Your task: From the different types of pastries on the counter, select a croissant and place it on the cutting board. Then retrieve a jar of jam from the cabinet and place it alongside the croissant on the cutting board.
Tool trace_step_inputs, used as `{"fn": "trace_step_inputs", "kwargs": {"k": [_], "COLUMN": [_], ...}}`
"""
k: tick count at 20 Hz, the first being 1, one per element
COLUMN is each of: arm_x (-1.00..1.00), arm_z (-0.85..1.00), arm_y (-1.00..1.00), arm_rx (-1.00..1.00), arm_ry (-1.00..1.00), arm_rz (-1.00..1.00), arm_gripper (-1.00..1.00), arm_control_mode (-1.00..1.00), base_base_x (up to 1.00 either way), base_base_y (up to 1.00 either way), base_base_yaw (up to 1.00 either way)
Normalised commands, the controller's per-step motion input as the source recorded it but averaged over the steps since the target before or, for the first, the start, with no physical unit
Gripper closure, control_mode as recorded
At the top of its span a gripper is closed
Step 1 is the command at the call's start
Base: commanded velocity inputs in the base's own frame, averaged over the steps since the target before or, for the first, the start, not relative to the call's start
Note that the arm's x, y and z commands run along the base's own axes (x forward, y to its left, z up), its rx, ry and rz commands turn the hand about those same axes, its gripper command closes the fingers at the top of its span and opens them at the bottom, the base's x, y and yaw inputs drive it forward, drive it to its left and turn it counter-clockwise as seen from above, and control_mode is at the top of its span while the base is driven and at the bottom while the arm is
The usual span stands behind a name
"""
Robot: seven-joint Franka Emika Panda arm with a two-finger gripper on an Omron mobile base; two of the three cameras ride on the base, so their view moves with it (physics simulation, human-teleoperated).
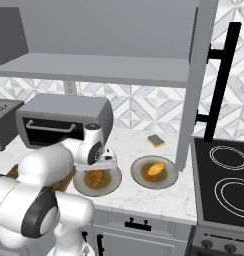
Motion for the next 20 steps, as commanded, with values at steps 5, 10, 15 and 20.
{"fn": "trace_step_inputs", "kwargs": {"k": [5, 10, 15, 20], "arm_x": [0.05, 0.04, 0.0, 0.0], "arm_z": [-0.18, -0.18, -0.36, -0.29], "arm_y": [0.0, 0.01, 0.06, 0.12], "arm_rx": [0.0, 0.0, 0.0, 0.0], "arm_ry": [0.0, 0.0, 0.0, 0.01], "arm_rz": [0.1, 0.1, 0.09, 0.06], "arm_gripper": [-1.0, -1.0, -1.0, 1.0], "arm_control_mode": [-1.0, -1.0, -1.0, -1.0], "base_base_x": [0.0, 0.0, 0.0, 0.0], "base_base_y": [0.0, 0.0, 0.0, 0.0], "base_base_yaw": [0.0, 0.0, 0.0, 0.0]}}
